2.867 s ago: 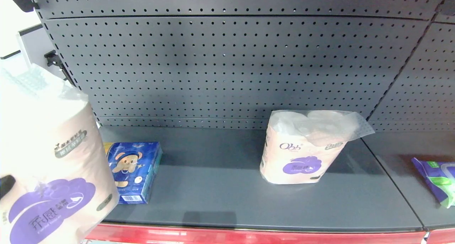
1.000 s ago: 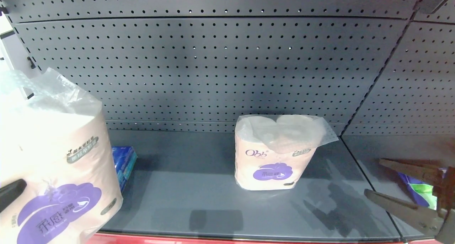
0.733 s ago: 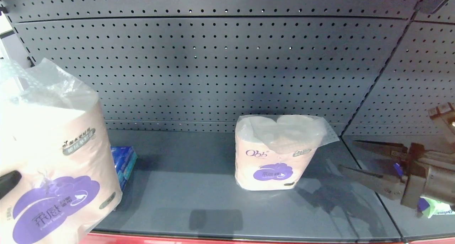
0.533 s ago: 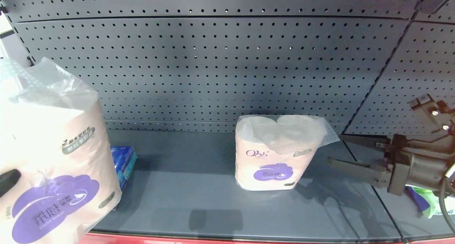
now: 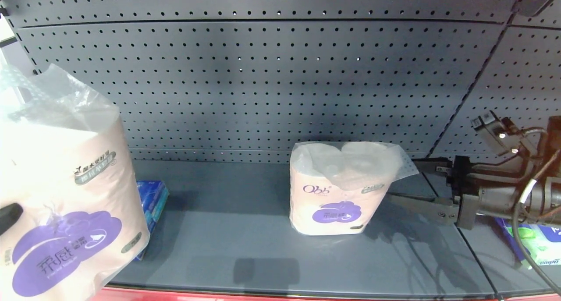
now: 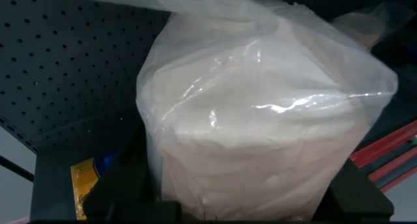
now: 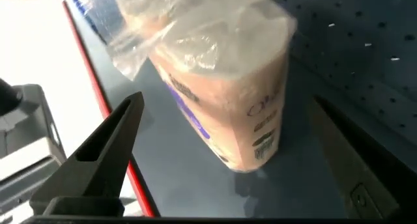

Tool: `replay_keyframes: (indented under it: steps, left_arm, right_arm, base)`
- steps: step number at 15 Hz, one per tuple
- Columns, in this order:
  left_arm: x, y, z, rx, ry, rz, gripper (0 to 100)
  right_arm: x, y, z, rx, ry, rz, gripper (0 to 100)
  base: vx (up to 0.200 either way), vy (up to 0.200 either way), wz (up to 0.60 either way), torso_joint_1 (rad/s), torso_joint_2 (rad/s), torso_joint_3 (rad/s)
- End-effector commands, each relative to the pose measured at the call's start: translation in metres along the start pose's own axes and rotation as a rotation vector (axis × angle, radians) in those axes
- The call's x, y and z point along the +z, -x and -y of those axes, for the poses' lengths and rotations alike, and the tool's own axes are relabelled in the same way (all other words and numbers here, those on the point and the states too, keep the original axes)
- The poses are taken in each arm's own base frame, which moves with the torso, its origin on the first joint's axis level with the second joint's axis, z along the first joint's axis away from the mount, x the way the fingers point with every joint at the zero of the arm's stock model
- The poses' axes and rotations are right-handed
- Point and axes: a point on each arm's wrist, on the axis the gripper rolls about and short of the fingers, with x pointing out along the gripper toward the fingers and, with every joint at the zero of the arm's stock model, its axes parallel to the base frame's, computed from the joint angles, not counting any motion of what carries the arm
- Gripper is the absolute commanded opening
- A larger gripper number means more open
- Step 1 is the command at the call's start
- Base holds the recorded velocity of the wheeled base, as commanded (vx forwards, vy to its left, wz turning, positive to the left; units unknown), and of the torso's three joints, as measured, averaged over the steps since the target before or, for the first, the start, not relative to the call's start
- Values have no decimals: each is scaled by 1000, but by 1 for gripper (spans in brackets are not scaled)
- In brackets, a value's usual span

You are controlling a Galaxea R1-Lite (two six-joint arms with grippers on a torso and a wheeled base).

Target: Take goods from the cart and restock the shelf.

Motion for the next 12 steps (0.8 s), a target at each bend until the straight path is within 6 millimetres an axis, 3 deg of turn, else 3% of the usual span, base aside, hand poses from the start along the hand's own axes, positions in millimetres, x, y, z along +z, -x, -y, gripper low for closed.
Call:
replay_keyframes:
  steps: [1, 6, 12]
  left_arm:
    - [1, -1, 0, 0, 0, 0, 0]
    - [8, -4, -1, 0, -2, 7, 0]
    - [6, -7, -1, -7, -1, -6, 0]
  right_arm:
    - [-4, -4, 3, 10, -6, -16, 100]
    - [-13, -26, 19, 113, 78, -36, 100]
    - [-6, -49, 32, 150, 123, -24, 100]
  base:
    - [0, 0, 0, 0, 0, 0]
    - [0, 0, 0, 0, 0, 0]
    - [0, 0, 0, 0, 0, 0]
